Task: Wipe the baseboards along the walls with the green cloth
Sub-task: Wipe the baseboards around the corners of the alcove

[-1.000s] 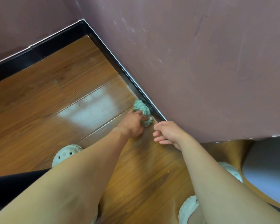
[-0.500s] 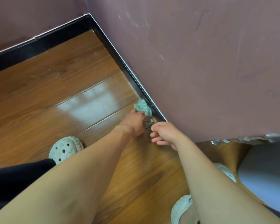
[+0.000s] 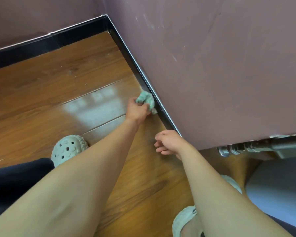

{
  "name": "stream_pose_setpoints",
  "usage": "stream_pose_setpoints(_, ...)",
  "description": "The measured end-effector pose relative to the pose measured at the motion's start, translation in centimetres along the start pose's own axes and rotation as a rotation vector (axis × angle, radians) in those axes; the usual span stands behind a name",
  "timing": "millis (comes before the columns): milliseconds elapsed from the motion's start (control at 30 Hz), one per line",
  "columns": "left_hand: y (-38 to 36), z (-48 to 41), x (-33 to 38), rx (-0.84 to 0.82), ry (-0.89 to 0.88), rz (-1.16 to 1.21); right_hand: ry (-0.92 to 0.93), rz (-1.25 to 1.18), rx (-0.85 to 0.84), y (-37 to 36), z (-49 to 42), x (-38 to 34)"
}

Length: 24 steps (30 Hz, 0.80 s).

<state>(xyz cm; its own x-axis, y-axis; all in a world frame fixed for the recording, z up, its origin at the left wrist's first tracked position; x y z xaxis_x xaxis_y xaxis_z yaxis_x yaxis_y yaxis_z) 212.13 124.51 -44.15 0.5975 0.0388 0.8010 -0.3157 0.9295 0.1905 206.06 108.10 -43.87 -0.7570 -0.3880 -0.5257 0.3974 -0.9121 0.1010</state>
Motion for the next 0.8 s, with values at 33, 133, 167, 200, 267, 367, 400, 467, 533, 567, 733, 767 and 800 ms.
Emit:
stream_pose_setpoints(33, -0.8, -0.3, 0.6, -0.027, 0.007, 0.035, 0.0, -0.002, 0.003, 0.1, -0.1, 0.1)
stream_pose_setpoints(133, -3.1, -0.6, 0.9, -0.149, -0.012, -0.124, 0.007, -0.008, 0.01, 0.6, 0.0, 0.3)
stream_pose_setpoints(167, -3.6, -1.5, -0.1, -0.176, -0.036, -0.215, 0.003, -0.015, 0.014, 0.8, 0.1, 0.5)
stream_pose_setpoints(200, -3.8, -2.2, -1.2, -0.182, -0.058, -0.32, -0.001, -0.028, 0.019, 0.9, 0.2, 0.7)
stream_pose_setpoints(267, -3.7, -0.2, -1.3, -0.213, -0.104, -0.464, 0.005, -0.055, 0.027, 0.9, 0.5, 0.9)
stream_pose_setpoints(367, -4.3, 2.0, -1.7, -0.319, -0.133, -0.517, 0.006, -0.037, 0.012, 0.9, 0.9, 1.4)
stream_pose_setpoints(400, -4.5, 2.4, -2.0, -0.349, -0.138, -0.544, 0.007, -0.028, 0.014, 1.2, 1.1, 1.5)
stream_pose_setpoints(467, -4.8, 2.6, -2.0, -0.358, -0.175, -0.619, 0.0, -0.022, 0.043, 2.3, 1.4, 2.0)
stream_pose_setpoints(533, -4.6, 2.0, -1.4, -0.263, -0.2, -0.595, -0.023, -0.029, 0.078, 3.4, 1.4, 2.6)
stream_pose_setpoints(567, -4.3, 1.7, -0.9, -0.186, -0.201, -0.538, -0.033, -0.029, 0.084, 3.8, 1.4, 2.8)
stream_pose_setpoints(733, -2.9, 0.6, 0.9, 0.074, -0.04, -0.179, -0.008, -0.044, 0.046, 3.6, 1.1, 2.4)
stream_pose_setpoints(767, -3.3, 0.6, 0.8, 0.043, -0.044, -0.199, -0.004, -0.055, 0.039, 3.5, 1.0, 2.4)
stream_pose_setpoints(800, -3.7, 0.8, 0.7, 0.001, -0.06, -0.246, -0.003, -0.062, 0.033, 3.4, 1.0, 2.4)
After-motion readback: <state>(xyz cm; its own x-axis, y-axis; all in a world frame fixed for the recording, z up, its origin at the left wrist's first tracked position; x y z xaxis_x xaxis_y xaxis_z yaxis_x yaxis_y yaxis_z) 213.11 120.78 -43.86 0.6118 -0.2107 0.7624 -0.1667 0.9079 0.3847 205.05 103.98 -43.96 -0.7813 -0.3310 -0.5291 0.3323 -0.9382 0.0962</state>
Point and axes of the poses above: each hand's wrist, its own z-axis away from the middle knuckle, its own y-axis out of the back of the hand, x = y × z, the point moved 6 cm from there along -z, towards the middle knuckle, and after that the axes turned 12 degrees about -z, right-handed, at the moved point
